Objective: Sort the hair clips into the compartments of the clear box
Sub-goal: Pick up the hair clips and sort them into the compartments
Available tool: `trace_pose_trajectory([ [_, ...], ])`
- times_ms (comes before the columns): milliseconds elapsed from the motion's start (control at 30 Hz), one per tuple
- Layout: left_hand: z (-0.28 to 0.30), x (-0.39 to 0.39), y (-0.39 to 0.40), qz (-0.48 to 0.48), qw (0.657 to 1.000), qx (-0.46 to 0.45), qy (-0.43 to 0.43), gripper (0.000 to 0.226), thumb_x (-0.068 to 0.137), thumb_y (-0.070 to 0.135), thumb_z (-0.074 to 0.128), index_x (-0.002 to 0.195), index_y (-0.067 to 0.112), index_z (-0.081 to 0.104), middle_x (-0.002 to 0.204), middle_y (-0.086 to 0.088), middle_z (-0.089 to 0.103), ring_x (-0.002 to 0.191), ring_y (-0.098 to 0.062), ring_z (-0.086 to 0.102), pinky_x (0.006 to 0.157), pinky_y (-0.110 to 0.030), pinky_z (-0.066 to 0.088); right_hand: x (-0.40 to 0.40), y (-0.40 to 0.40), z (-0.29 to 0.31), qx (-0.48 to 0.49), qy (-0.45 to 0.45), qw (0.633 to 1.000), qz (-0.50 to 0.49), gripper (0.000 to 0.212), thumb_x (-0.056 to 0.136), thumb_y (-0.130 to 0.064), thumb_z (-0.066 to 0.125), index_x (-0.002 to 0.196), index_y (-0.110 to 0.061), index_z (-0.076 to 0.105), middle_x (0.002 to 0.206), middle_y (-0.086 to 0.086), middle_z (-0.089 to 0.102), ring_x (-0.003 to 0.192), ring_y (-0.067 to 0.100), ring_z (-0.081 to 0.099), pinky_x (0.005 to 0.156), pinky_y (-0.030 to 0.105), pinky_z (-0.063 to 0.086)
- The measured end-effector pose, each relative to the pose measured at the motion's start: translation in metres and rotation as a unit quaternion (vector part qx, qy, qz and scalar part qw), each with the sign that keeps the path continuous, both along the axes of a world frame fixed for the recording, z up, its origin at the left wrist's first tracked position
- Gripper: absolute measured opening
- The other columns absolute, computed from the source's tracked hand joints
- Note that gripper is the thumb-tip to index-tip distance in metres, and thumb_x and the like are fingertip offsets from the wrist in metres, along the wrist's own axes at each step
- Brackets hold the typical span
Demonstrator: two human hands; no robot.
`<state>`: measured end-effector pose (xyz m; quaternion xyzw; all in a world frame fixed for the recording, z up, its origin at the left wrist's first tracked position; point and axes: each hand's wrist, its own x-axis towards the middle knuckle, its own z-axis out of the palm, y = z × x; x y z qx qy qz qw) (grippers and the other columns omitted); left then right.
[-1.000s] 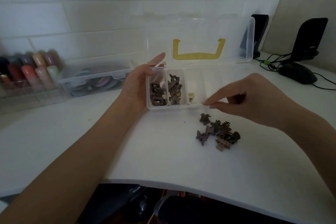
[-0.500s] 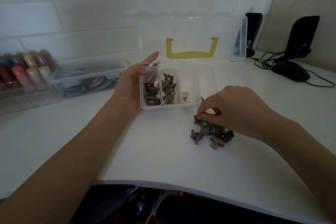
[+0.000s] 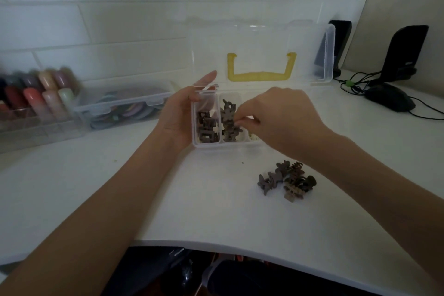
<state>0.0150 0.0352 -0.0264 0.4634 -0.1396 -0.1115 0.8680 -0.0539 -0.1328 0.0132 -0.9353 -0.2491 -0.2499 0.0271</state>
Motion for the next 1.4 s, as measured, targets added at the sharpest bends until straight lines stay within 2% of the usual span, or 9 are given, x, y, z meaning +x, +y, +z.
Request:
trace_pose_trajectory([
  [67,-0.001,0.001,0.0,-0.001,1.0,0.002,-0.004,0.059,0.049,0.01,0.052,0.105,0.019,0.068,0.105,-0.012,0.064,0.087,-0.027,0.063,0.068,-0.036,0.055,-0.001,-0.002,0.001,0.02,0.006,1.0,0.0,0.025,0.093,-0.042,0.047,0.106,-0.037,0.068,0.093,-0.006,0.069,0.081,0.015,0.059,0.066,0.026,0.04],
  [200,-0.002,0.001,-0.002,-0.006,1.0,0.005,0.001,0.051,0.061,0.01,0.043,0.105,0.019,0.068,0.117,-0.016,0.059,0.1,-0.032,0.056,0.078,-0.041,0.052,-0.004,-0.014,-0.005,0.138,0.026,0.99,0.015,0.021,0.084,-0.046,0.059,0.098,-0.037,0.071,0.053,-0.022,0.049,0.048,0.002,0.044,0.053,0.021,0.036],
  [300,-0.001,0.003,-0.002,-0.01,1.0,-0.007,-0.001,0.05,0.056,0.009,0.049,0.097,0.02,0.075,0.114,-0.015,0.061,0.1,-0.031,0.057,0.076,-0.041,0.052,-0.008,-0.033,0.008,0.209,0.097,0.97,0.079,0.016,0.075,-0.042,0.068,0.085,-0.032,0.074,0.043,-0.007,0.05,0.042,0.005,0.045,0.045,0.013,0.03],
  [433,-0.003,0.006,-0.001,-0.025,1.0,-0.001,-0.014,0.054,0.052,0.012,0.054,0.102,0.02,0.073,0.118,-0.015,0.053,0.105,-0.032,0.05,0.086,-0.046,0.049,-0.022,-0.048,0.014,0.14,0.326,0.926,0.127,0.023,0.066,-0.047,0.065,0.084,-0.037,0.073,0.043,-0.003,0.054,0.036,0.004,0.041,0.047,0.013,0.037],
  [500,-0.004,0.008,-0.001,-0.028,1.0,0.003,-0.014,0.055,0.057,0.009,0.049,0.108,0.02,0.069,0.108,-0.012,0.062,0.097,-0.029,0.056,0.08,-0.042,0.054,-0.025,-0.049,0.004,0.094,0.353,0.924,0.116,0.02,0.071,-0.044,0.068,0.09,-0.041,0.072,0.045,-0.007,0.054,0.038,0.005,0.042,0.048,0.013,0.037],
  [667,-0.005,0.01,0.0,-0.052,0.998,-0.013,-0.037,0.069,0.034,0.019,0.075,0.102,0.02,0.074,0.098,-0.008,0.07,0.086,-0.024,0.065,0.076,-0.039,0.056,-0.023,-0.044,-0.006,0.053,0.335,0.935,0.103,0.02,0.077,-0.038,0.069,0.097,-0.045,0.069,0.046,-0.009,0.048,0.043,0.008,0.04,0.049,0.016,0.034],
  [1100,-0.003,0.007,0.0,-0.038,0.999,0.005,-0.037,0.071,0.033,0.019,0.073,0.104,0.022,0.073,0.1,-0.009,0.07,0.088,-0.025,0.065,0.073,-0.037,0.055,-0.021,-0.043,-0.012,0.106,0.321,0.93,0.146,0.006,0.078,-0.029,0.072,0.081,-0.025,0.069,0.041,-0.007,0.043,0.039,0.008,0.034,0.044,0.013,0.03],
  [1300,-0.002,0.005,0.003,-0.04,0.998,0.005,-0.047,0.072,0.031,0.022,0.078,0.104,0.02,0.073,0.115,-0.012,0.054,0.105,-0.03,0.045,0.097,-0.045,0.041,-0.01,-0.065,0.0,0.369,0.071,0.923,0.088,0.01,0.081,-0.025,0.07,0.083,-0.015,0.069,0.044,0.009,0.054,0.035,0.008,0.035,0.042,0.014,0.034],
  [1400,-0.001,0.006,0.003,-0.028,0.999,-0.006,-0.046,0.075,0.027,0.022,0.079,0.102,0.019,0.074,0.097,-0.005,0.055,0.09,-0.024,0.04,0.088,-0.038,0.037,-0.003,-0.077,-0.002,0.379,0.0,0.925,0.037,0.011,0.082,-0.024,0.07,0.082,-0.013,0.067,0.042,0.001,0.052,0.034,0.008,0.04,0.044,0.013,0.035],
])
